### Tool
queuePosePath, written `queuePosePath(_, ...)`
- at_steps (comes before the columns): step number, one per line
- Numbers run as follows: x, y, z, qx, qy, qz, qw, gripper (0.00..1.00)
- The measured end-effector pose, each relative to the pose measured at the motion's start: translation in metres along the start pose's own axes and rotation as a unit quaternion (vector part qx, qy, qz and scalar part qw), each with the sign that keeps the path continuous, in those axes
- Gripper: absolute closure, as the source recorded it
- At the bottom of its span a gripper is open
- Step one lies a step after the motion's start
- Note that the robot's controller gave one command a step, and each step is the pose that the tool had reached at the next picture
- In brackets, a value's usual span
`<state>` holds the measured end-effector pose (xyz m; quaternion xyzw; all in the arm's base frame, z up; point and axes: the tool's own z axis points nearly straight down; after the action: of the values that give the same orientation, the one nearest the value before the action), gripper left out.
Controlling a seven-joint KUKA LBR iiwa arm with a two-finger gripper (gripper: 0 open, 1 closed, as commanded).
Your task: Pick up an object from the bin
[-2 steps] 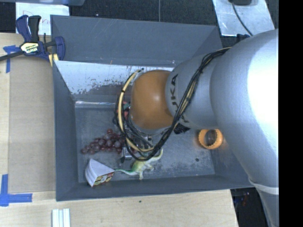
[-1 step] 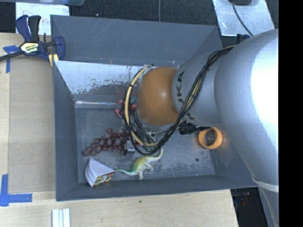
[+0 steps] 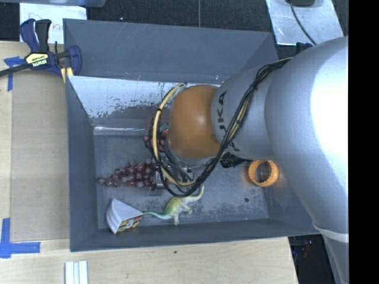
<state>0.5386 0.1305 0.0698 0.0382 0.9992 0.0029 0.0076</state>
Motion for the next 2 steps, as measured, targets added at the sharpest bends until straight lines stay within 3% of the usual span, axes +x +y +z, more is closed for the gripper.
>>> queuePosePath(2, 0.0002, -0.0004, -0.0086, 0.0, 0.0, 0.001, 1.0, 1.0)
